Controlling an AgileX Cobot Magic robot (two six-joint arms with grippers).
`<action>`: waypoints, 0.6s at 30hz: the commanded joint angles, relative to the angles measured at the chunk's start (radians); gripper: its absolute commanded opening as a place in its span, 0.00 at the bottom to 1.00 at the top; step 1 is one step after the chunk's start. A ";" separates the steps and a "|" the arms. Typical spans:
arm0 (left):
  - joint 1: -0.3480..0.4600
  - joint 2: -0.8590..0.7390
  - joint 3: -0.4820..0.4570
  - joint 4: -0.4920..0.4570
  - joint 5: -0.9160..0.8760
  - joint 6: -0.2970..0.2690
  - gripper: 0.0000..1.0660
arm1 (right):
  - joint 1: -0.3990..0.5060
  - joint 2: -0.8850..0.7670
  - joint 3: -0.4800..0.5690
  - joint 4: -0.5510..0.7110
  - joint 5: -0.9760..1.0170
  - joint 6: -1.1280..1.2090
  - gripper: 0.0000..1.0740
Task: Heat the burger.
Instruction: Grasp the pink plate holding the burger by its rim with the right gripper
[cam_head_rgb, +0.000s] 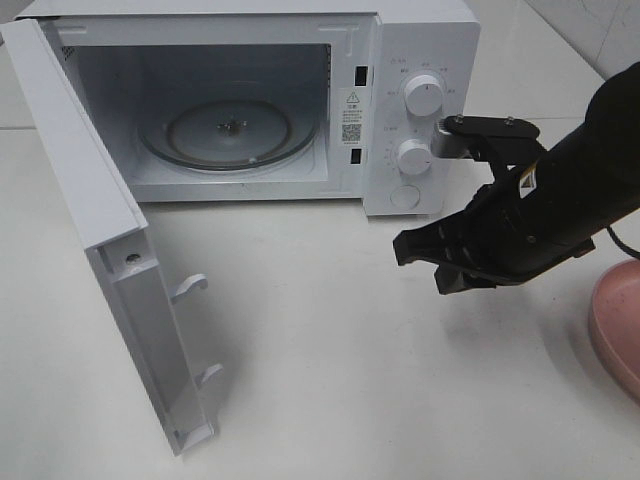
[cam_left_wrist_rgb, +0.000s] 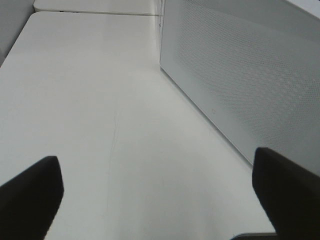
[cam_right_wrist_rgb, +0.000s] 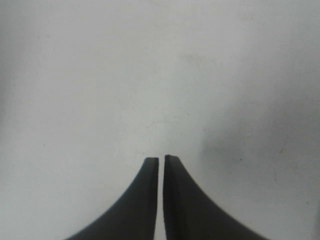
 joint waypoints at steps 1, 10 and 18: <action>-0.002 -0.018 0.002 0.002 -0.001 0.000 0.92 | -0.002 -0.029 -0.003 -0.005 0.124 -0.091 0.13; -0.002 -0.018 0.002 0.002 -0.001 0.000 0.92 | -0.101 -0.032 -0.030 -0.084 0.295 -0.093 0.62; -0.002 -0.018 0.002 0.002 -0.001 0.000 0.92 | -0.225 -0.032 -0.034 -0.230 0.370 -0.100 0.95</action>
